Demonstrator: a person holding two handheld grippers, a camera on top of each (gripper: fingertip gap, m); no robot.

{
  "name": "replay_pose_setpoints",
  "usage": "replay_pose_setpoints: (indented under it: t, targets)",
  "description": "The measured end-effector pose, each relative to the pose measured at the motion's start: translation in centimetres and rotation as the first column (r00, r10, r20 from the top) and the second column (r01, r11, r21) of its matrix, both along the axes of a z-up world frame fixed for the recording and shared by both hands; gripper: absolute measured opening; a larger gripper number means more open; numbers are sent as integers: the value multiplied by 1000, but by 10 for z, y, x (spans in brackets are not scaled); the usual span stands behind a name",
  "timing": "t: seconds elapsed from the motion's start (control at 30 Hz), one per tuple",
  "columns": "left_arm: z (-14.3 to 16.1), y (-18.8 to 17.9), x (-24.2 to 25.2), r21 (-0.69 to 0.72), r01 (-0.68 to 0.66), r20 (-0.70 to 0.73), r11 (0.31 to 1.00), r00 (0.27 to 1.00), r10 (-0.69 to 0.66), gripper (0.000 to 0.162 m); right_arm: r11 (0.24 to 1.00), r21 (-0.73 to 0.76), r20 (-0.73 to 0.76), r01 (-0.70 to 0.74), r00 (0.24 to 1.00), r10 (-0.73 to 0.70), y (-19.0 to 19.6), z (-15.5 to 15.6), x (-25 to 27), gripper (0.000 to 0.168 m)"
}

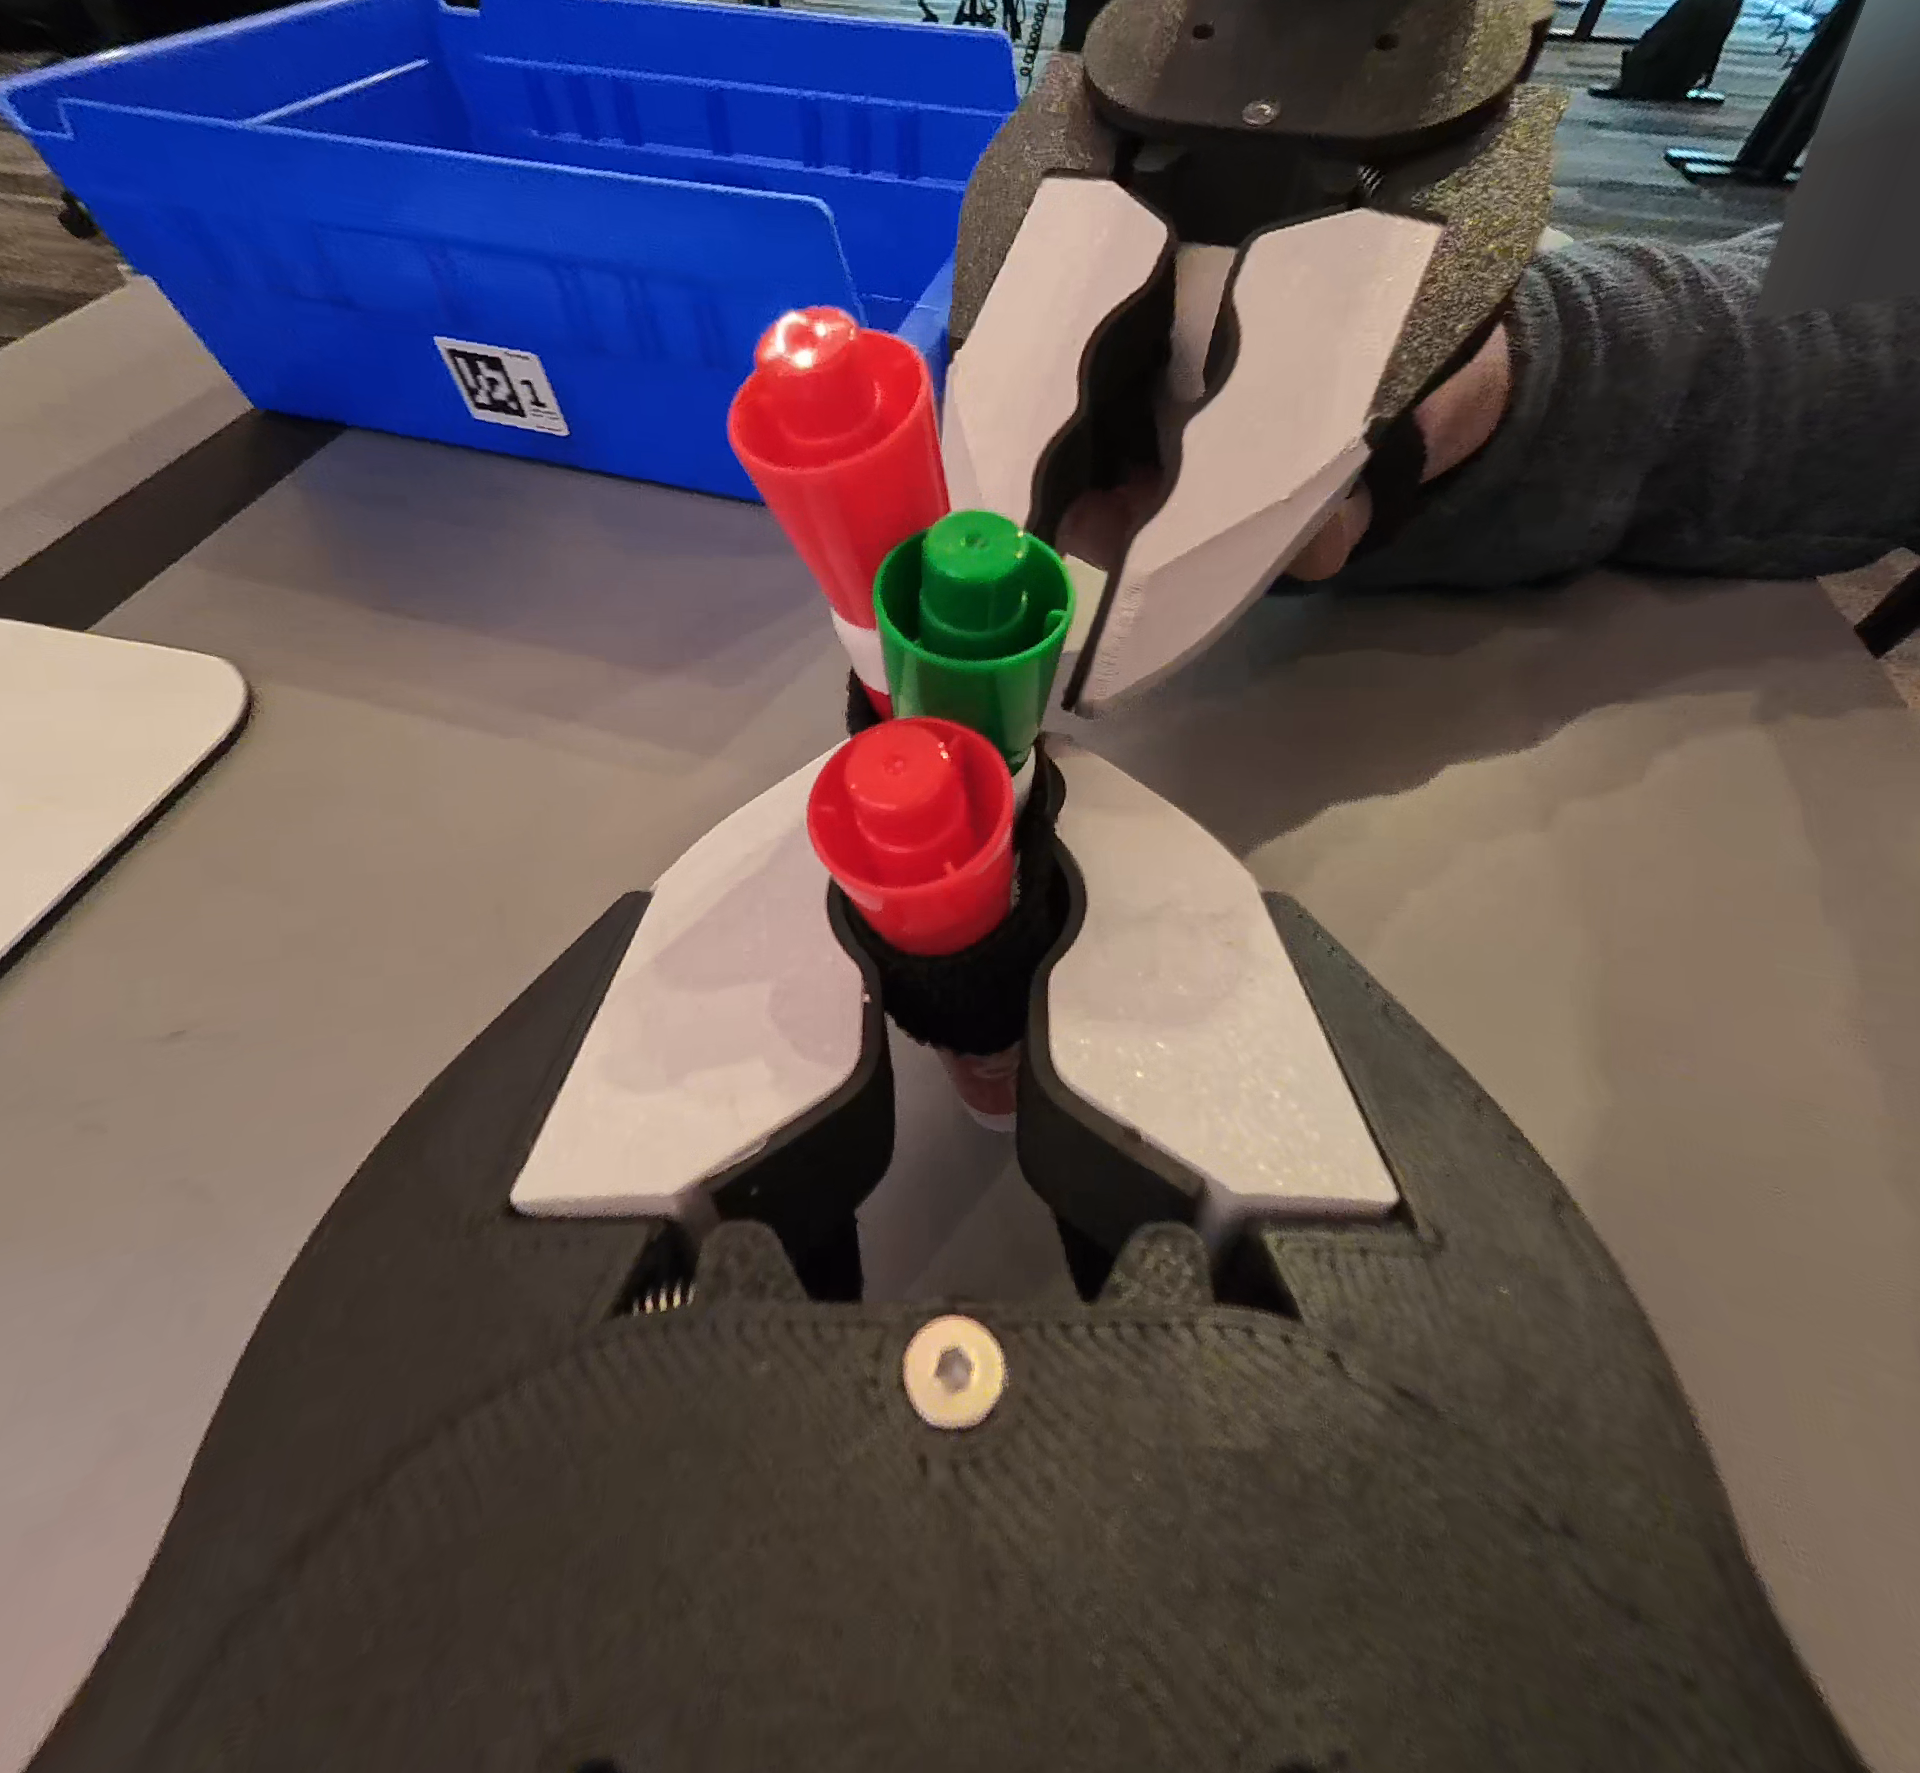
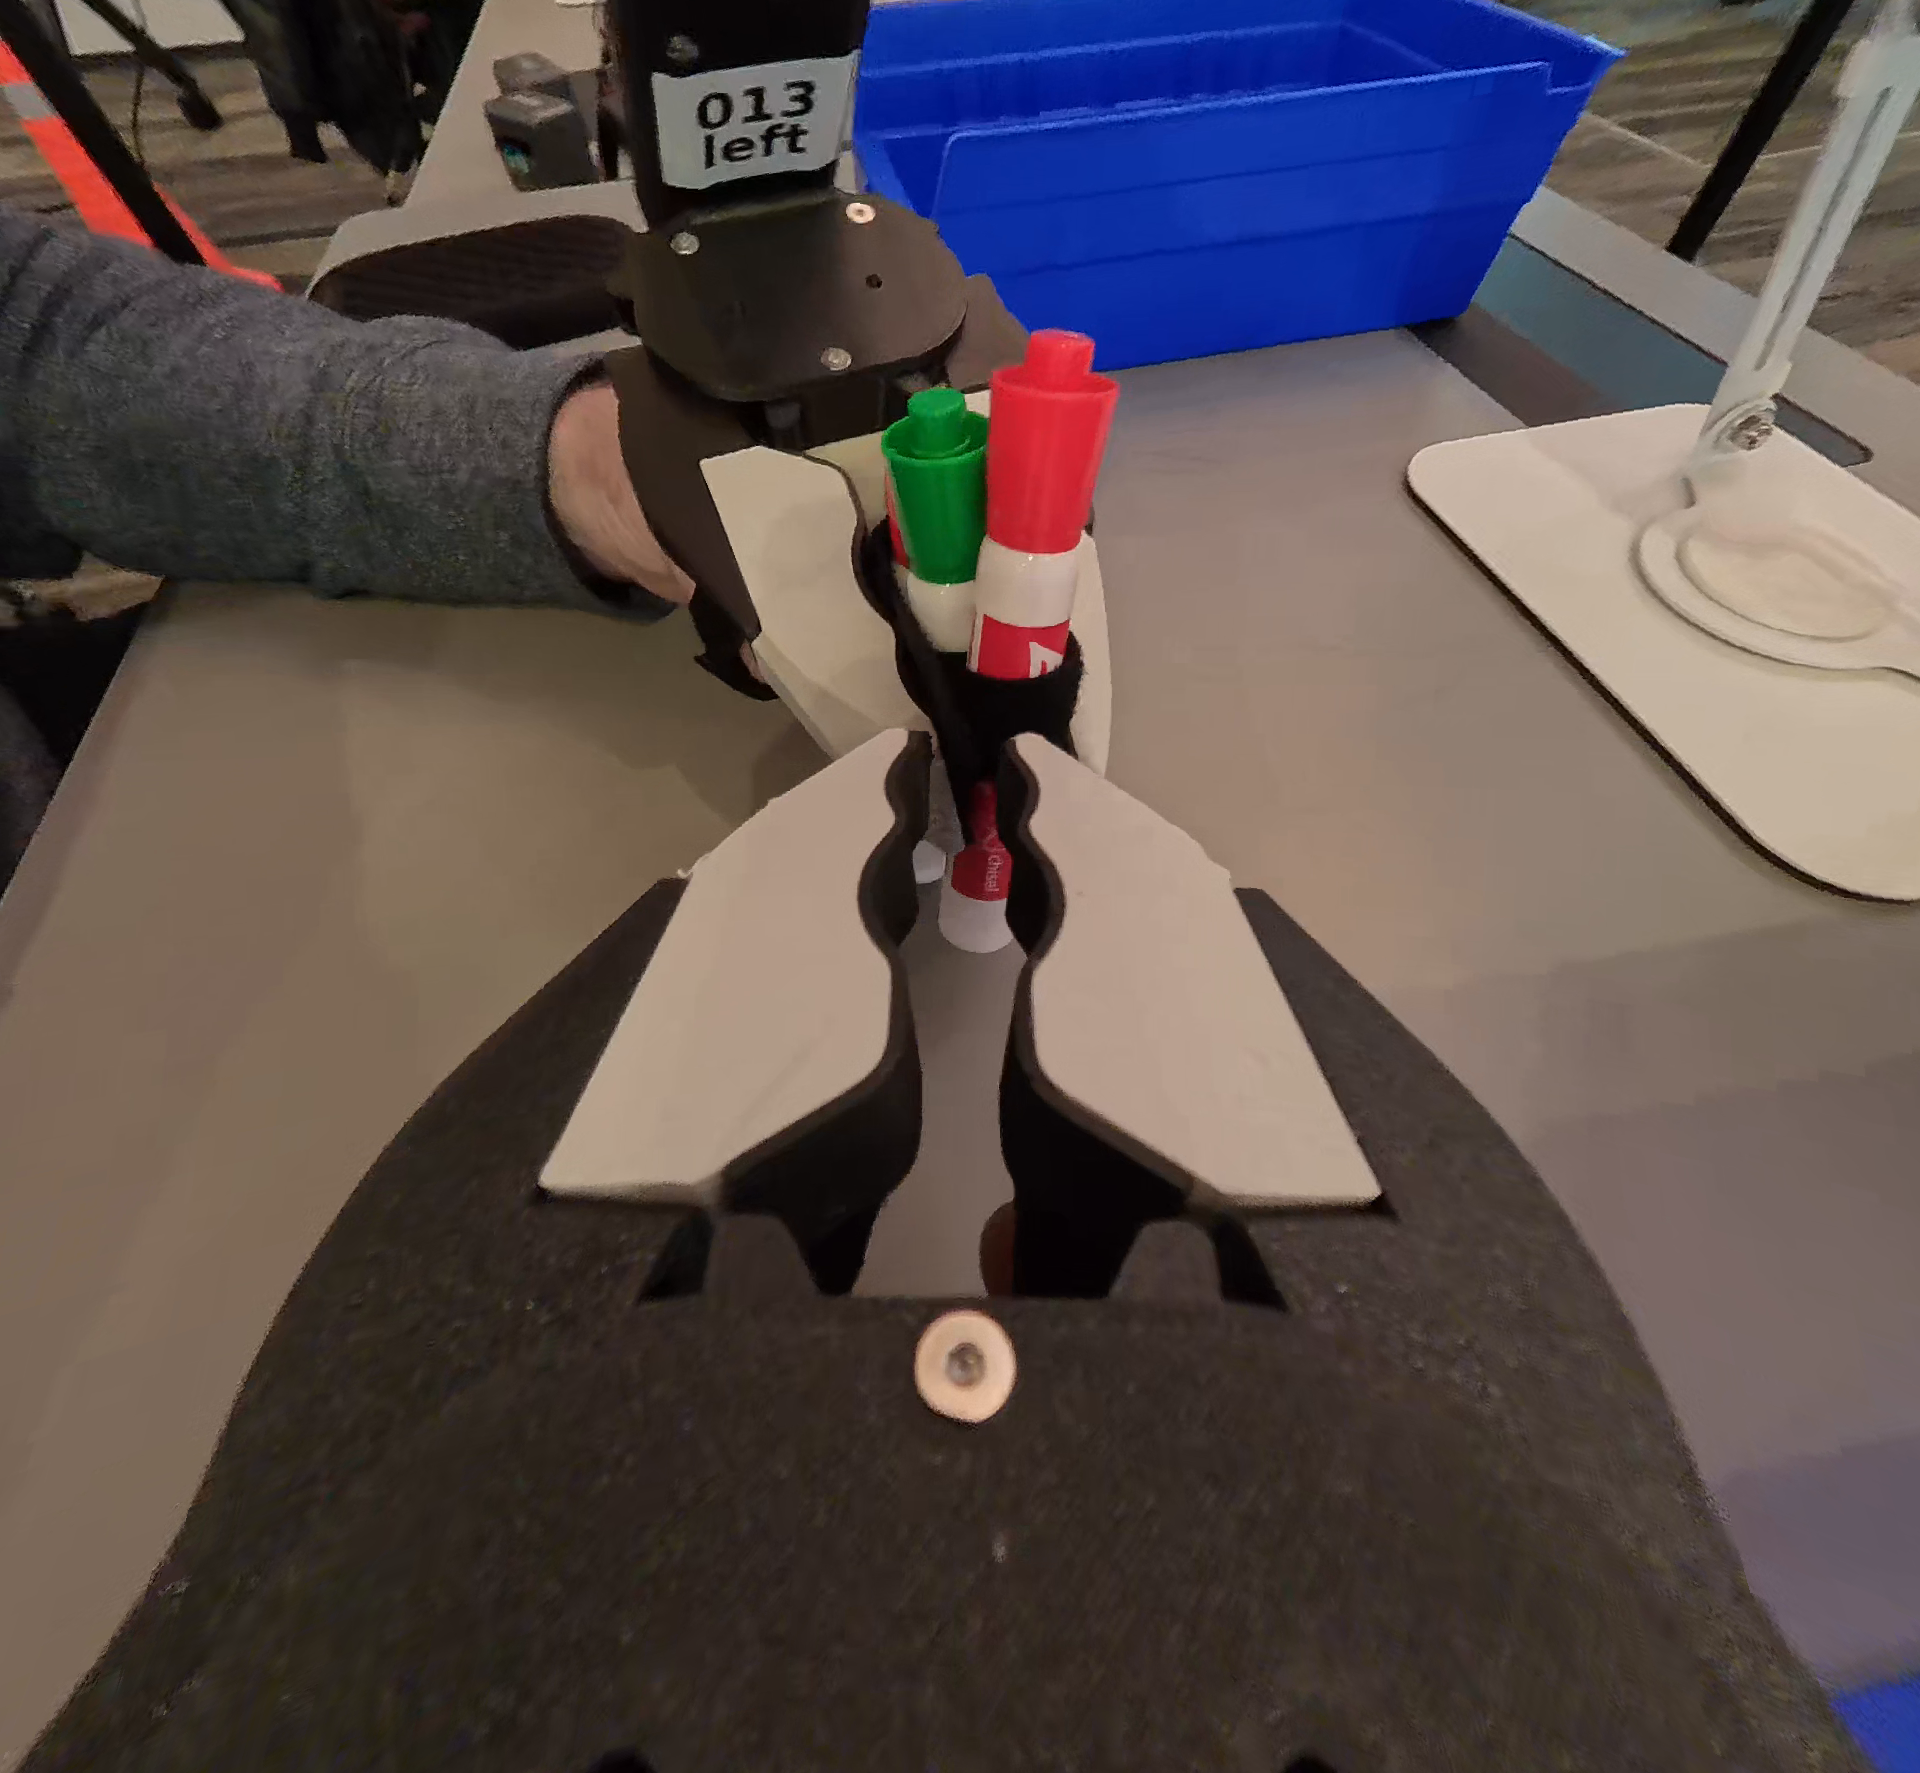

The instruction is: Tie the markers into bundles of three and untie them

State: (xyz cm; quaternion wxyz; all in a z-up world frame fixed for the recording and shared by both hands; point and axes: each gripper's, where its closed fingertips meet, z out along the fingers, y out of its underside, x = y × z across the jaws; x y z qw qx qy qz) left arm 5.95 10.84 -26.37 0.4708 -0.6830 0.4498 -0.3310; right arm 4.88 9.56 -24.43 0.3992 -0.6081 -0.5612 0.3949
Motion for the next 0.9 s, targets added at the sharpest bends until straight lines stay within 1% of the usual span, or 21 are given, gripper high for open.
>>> replay_pose_setpoints:
  t: [0.13,0.2,0.27,0.33,0.37,0.4,0.5,0.57,0.67,0.8,0.87,0.9]
  targets:
    - [-4,3,0,19,-28,-38,999,999,28,24,1000,21,16,16,1000,-16,3,-4,1,2]
    - [-4,4,0,12,-38,-41,999,998,38,24,999,41,20,23,999,-24,4,-4,1,1]
    - [-2,3,0,23,-37,-29,999,999,38,25,1000,22,8,13,1000,-14,3,-3,1,1]
    - [-3,2,1,21,-28,-38,999,999,29,31,1000,17,-1,-7,1000,7,1,-3,2,0]
    - [-3,0,2,20,-15,-34,1000,999,16,37,1000,18,-3,-21,1000,21,0,-3,2,0]
    - [-2,-4,3,22,7,-30,1000,1000,-7,39,999,11,-7,-37,999,37,-2,-3,2,0]
    - [1,-6,1,25,32,-21,999,999,-32,37,999,-9,-12,-47,999,47,-1,-4,4,0]
    - [4,-10,2,15,58,9,998,998,-59,39,998,-3,-16,-66,998,66,-4,-4,3,0]
    - [6,-15,1,15,100,18,995,995,-100,46,997,-1,-10,-82,997,82,-6,-5,3,0]
    - [15,-20,-6,9,170,37,985,985,-170,62,995,-9,-20,-99,995,99,-7,-6,4,0]
    - [22,-23,-9,6,232,44,973,972,-232,68,993,-14,-27,-114,993,114,-8,-6,4,0]
    - [25,-25,-11,-9,273,52,962,961,-272,68,993,-14,-27,-114,993,114,-8,-6,4,0]
